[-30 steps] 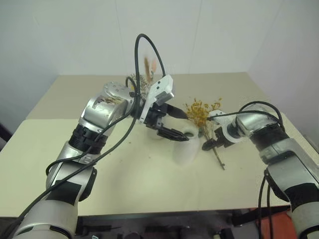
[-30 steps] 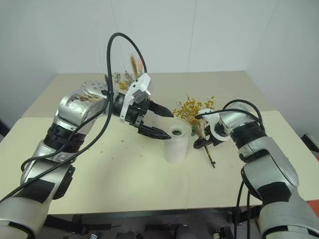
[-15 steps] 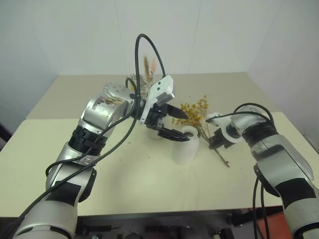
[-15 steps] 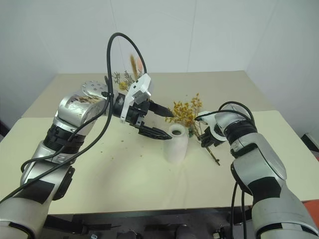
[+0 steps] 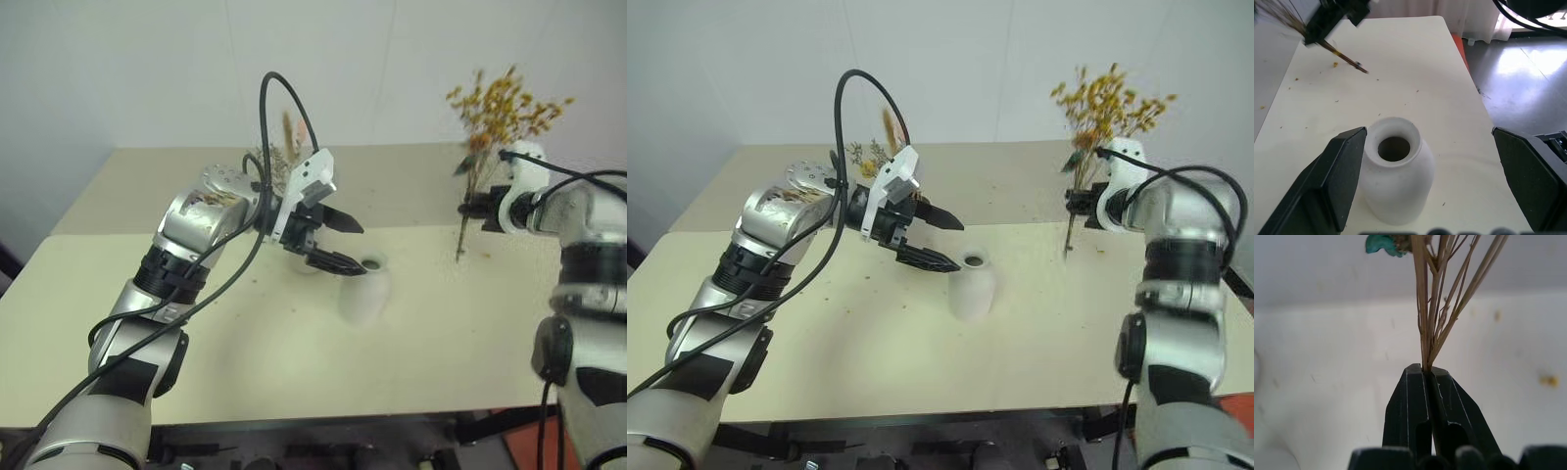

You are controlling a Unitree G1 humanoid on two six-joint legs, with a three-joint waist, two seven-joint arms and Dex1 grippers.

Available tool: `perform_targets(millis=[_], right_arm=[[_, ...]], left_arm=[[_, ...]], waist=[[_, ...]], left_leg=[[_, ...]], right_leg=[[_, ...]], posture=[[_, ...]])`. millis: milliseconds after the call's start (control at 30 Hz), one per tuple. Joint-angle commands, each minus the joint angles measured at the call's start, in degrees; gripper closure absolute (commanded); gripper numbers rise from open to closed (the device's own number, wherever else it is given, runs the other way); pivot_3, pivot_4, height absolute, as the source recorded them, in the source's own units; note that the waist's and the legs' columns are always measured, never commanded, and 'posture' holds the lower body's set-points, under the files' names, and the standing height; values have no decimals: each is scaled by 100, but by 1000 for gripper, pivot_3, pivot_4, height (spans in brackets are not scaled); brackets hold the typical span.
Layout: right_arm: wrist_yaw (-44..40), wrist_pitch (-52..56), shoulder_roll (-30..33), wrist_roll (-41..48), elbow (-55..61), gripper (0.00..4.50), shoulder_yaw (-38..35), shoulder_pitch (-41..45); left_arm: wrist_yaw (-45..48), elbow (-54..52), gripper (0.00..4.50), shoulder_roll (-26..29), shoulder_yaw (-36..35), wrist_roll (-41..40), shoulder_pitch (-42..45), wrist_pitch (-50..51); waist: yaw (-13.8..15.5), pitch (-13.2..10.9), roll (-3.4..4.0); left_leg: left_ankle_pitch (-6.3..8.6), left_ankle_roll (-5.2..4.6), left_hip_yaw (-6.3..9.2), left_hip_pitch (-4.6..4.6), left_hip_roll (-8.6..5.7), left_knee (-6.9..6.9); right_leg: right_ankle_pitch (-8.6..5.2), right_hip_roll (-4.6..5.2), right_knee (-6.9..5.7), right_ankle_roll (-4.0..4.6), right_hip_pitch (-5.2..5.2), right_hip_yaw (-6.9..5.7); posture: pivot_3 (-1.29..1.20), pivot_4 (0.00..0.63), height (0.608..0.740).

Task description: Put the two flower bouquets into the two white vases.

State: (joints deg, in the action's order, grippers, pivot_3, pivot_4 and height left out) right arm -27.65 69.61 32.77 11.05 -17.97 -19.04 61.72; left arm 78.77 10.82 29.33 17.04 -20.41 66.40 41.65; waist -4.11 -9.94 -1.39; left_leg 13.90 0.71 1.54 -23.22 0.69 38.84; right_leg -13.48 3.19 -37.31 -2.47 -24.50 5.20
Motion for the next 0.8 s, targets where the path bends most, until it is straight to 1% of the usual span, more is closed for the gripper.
perform_targets(millis=[33, 67, 133, 200, 267, 433, 567, 700, 800], right_arm=[[212, -16, -452, 669, 2050, 4474, -704, -385], [228, -135, -583, 800, 2428, 4474, -768, -526], [242, -344, -823, 1079, 2968, 4474, -890, -720], [103, -609, -921, 1324, 3461, 4474, -801, -959], [16, -765, -928, 1539, 3750, 4474, -717, -1120], [-179, -773, -956, 2219, 4475, 4474, -499, -1476], [-272, -879, -927, 2557, 4842, 4474, -265, -1826], [-232, -1122, -947, 2610, 4883, 4474, 43, -1999], [-149, -1386, -975, 2477, 4807, 4474, 341, -2116]], left_arm=[[140, -107, 0, 112, -19, -35, -15, 35], [148, -123, 0, 126, -9, -32, -25, 76], [110, -135, 0, 148, 30, 2, -7, 203], [-39, -99, 0, 146, 92, 85, 57, 414], [-90, -122, 0, 171, 138, 127, 74, 504], [-124, -347, 0, 319, 261, 165, -26, 712], [-179, -378, 0, 372, 318, 204, -30, 758], [-227, -320, 0, 343, 333, 247, -2, 733], [-256, -299, 0, 319, 336, 260, 1, 715]], waist=[[6, -1, 3], [6, -1, 5], [20, -2, 5], [23, -2, 5], [39, -2, 5], [33, -2, 5], [27, -2, 5], [26, -2, 5], [28, -2, 5]], left_leg=[[0, 0, -1, 1, -1, 1], [0, 0, -1, 1, -1, 1], [0, 0, 1, 0, -3, 4], [0, 0, 2, -2, -3, 4], [0, 0, 3, -2, -3, 5], [0, 0, 3, 0, -2, 5], [0, 0, 1, 2, -2, 6], [0, 0, 1, 5, -2, 7], [0, 0, 0, 4, -2, 6]], right_leg=[[0, 0, -6, 0, -2, 2], [0, 0, -33, 0, -2, 3], [0, 2, -38, 0, -1, 0], [-1, 2, -35, -1, 0, -2], [-1, 3, -33, -1, 2, -4], [-1, 2, -31, -1, 3, -5], [-2, 1, -26, -2, 5, -4], [-3, 0, -15, -1, 4, -3], [-3, 0, -5, -1, 4, -3]], posture=[[0, 150, 740], [0, 150, 740], [0, 150, 740], [0, 150, 740], [0, 150, 740], [0, 150, 740], [0, 150, 740], [0, 150, 740], [0, 150, 740]])
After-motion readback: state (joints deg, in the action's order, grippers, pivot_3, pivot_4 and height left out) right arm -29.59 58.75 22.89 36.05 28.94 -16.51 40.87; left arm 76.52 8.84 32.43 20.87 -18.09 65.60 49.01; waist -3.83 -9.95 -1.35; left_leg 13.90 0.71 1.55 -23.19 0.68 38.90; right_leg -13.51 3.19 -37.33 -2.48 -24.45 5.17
